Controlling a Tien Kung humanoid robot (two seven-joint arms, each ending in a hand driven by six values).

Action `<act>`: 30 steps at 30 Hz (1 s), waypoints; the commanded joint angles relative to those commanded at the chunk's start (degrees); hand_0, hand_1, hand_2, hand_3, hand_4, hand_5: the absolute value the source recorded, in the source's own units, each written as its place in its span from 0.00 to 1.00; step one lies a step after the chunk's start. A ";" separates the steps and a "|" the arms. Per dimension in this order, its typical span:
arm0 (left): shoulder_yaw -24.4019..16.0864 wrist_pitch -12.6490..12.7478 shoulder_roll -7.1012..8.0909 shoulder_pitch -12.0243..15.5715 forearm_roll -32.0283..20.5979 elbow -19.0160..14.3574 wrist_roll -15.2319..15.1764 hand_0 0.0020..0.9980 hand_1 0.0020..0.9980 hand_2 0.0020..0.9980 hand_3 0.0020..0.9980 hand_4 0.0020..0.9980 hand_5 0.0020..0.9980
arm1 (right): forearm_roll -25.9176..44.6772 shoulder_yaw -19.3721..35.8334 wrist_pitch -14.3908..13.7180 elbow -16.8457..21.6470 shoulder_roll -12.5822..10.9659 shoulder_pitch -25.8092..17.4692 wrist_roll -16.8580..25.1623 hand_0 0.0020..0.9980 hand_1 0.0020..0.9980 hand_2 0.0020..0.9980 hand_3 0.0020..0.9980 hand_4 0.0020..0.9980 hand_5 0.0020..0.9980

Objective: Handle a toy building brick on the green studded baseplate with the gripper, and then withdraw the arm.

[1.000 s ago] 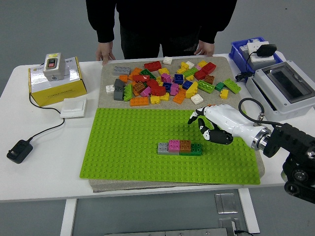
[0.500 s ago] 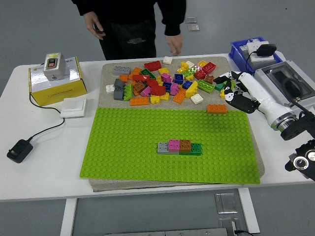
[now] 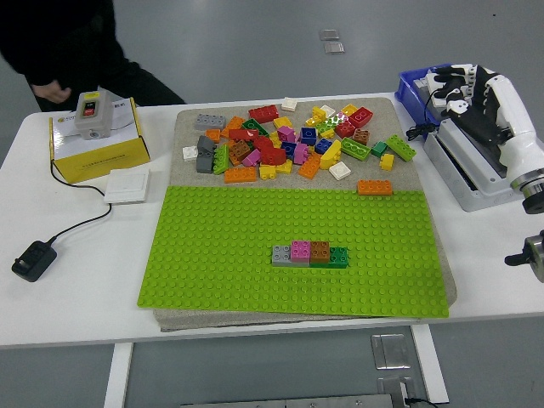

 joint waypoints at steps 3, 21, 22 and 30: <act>-0.03 -0.08 0.10 0.11 0.10 0.00 0.10 0.63 0.60 0.55 0.60 0.16 0.59 | 2.35 3.12 0.39 -0.59 0.10 -0.64 1.28 0.60 0.67 0.72 0.69 0.27 0.39; -0.41 -0.30 -0.01 0.54 -0.02 0.00 0.35 0.63 0.60 0.55 0.60 0.17 0.59 | 16.83 9.94 3.68 -4.28 1.49 -2.64 7.83 0.64 0.69 0.73 0.69 0.36 0.50; -0.47 -0.34 -0.07 0.61 -0.08 0.00 0.46 0.63 0.60 0.55 0.60 0.17 0.59 | 18.09 10.04 4.07 -4.57 1.57 -2.77 8.17 0.64 0.69 0.73 0.69 0.36 0.50; -0.66 -0.49 -0.24 0.75 -0.22 0.00 0.90 0.63 0.60 0.55 0.60 0.18 0.59 | 26.47 10.31 6.51 -6.67 2.32 -3.09 10.18 0.64 0.69 0.73 0.69 0.38 0.51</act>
